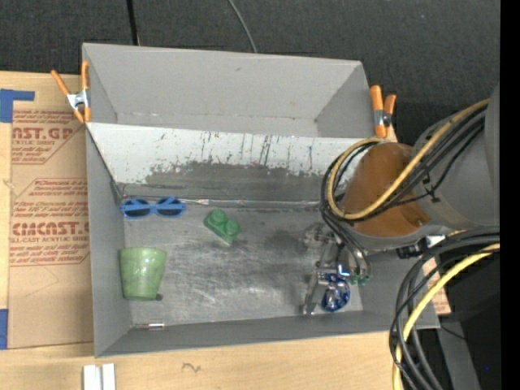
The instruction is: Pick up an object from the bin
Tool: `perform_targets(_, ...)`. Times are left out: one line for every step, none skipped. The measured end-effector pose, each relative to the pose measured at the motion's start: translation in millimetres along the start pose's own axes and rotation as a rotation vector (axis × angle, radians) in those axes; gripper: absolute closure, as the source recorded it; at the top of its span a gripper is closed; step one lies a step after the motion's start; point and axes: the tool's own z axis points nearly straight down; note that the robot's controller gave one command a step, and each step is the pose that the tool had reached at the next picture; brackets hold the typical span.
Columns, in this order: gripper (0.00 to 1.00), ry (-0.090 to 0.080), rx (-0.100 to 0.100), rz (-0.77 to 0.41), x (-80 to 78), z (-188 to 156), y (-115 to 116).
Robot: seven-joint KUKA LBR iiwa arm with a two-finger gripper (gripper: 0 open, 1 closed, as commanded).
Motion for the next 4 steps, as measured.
perform_targets(0.00,0.004,0.004,-0.036,16.0,-51.6,-64.0)
perform_targets(0.00,0.005,-0.001,-0.229,-6.0,-56.7,-23.4)
perform_targets(0.00,-0.010,0.000,-0.459,14.0,-8.3,-41.5)
perform_targets(1.00,-0.001,-0.001,-0.459,16.2,-8.1,-41.9)
